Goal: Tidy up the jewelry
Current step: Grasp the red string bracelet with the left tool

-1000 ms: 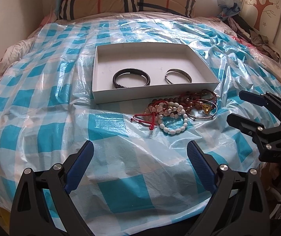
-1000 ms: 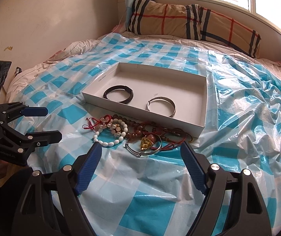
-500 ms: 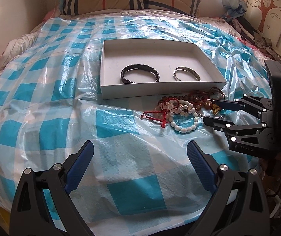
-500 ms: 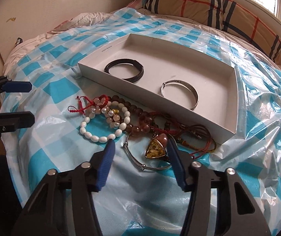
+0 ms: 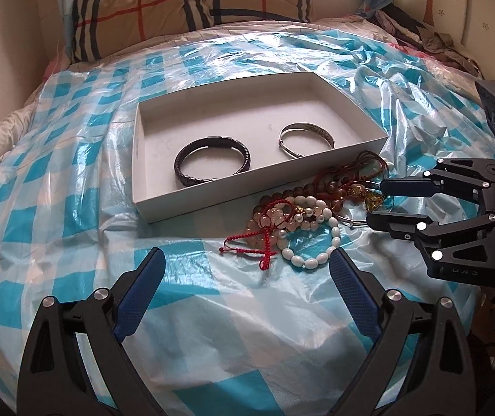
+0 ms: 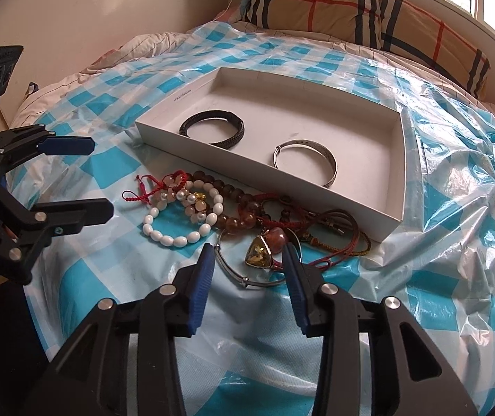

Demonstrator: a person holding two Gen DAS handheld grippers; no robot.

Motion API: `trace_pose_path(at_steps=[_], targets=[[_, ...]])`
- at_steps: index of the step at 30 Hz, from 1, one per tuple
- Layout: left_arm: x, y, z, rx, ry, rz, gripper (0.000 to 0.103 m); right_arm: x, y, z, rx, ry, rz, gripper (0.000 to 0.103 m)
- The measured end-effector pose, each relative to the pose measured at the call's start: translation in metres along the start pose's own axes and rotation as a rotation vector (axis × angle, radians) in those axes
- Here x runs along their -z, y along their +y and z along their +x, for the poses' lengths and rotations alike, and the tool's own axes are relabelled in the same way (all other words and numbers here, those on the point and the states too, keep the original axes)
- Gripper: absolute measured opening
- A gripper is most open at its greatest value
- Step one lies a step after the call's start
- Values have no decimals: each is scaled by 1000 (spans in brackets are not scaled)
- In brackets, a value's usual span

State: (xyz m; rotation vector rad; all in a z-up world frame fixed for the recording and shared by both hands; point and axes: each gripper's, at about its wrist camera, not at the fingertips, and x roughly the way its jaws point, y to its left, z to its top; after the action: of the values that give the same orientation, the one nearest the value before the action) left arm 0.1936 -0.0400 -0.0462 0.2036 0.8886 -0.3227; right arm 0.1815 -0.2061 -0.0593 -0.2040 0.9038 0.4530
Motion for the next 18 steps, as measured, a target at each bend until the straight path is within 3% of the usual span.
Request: trace_pose_path(at_steps=[2,3,5,7,8,11,18], targets=[[-4,-7,9,-26,-1,52,90,2,-4,-5,2,-13,28,40],[-5,-11,14,-37,7,76,85,3,-6,-8,2,-17,49,40],[-5,-13,26,-33,32,96,66,7,-13,-10,-1,-14,98,40],[-1,-11,35,31,63,82,21,12,-19,-9,-22,-3,143,40],[-1,-10,37,44,71,74,15,13,-21,-8,-37,4,161,39],[2,-7,29,66,60,54,5,15,-26,-6,-69,9,202,36],[23,16,7,191,75,-61,5,13,-28,1,-94,12,247,34]])
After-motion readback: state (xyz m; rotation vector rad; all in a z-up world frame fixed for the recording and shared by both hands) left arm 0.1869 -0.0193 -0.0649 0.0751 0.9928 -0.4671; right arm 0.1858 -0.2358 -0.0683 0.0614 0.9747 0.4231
